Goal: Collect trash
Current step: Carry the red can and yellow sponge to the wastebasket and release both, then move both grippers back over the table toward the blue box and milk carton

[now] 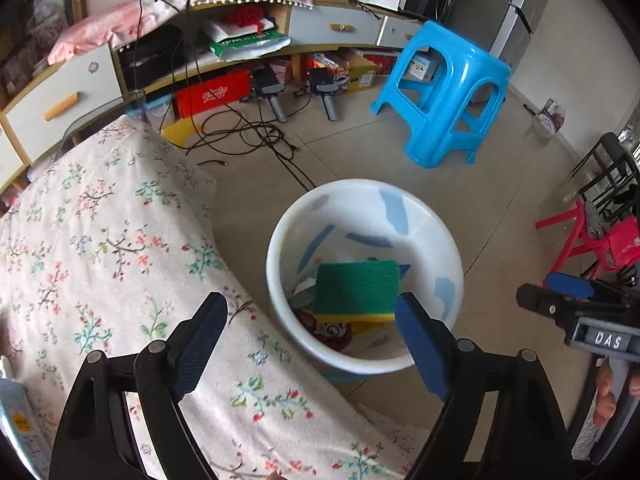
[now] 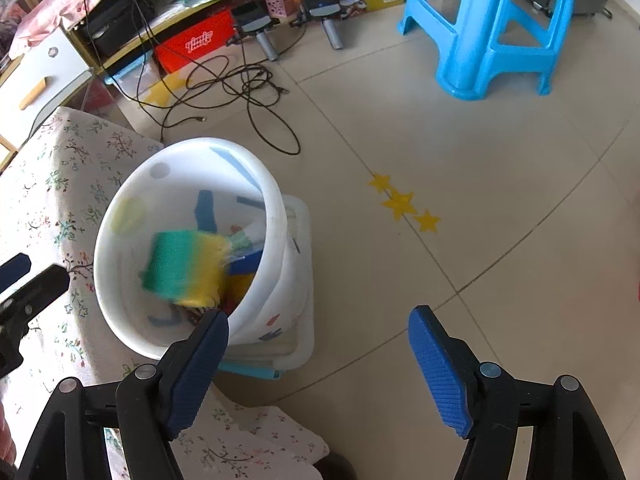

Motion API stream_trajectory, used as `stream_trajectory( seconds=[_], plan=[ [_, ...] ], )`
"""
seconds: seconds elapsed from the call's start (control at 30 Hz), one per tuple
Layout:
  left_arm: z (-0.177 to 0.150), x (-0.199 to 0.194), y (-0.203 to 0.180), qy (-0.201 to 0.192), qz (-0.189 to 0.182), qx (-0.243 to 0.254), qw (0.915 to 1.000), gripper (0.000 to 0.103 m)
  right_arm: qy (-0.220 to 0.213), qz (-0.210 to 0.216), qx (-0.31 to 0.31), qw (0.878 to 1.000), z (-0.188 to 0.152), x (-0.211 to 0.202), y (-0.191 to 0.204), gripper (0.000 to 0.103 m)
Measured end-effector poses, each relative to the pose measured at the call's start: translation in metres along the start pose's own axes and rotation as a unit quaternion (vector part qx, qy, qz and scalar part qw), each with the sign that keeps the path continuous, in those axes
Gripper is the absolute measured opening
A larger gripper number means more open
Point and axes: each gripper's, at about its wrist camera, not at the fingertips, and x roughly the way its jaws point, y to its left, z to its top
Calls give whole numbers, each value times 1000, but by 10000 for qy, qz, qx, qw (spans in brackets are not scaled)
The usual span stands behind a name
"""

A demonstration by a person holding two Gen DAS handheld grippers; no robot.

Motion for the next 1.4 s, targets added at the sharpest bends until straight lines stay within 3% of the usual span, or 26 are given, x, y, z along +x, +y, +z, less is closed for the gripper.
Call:
stream_trajectory(
  seconds=[0.37,0.7,0.87,1.17,1.4],
  plan=[
    [-28,-36,28,-63,114,-157,9998,101,-116,44,-109,9999,-8,-12,20,80],
    [-64,-80,69,-127,247,-289,9992,102,-106,-48,-613,9980,-26,-18,61,94],
    [-85,-100,97,-137,302,-507,9982,102,-151,56,-750,9971,-36,-22,81,95],
    [-119,-137,152,-307,505,-973,9935,103,-243,249,-1231,9918,-55,-27,138,96],
    [-149,-160,211,-352,895,-1532,9835,103,-212,376,-1697,9845,-70,-23,187,98]
  ],
)
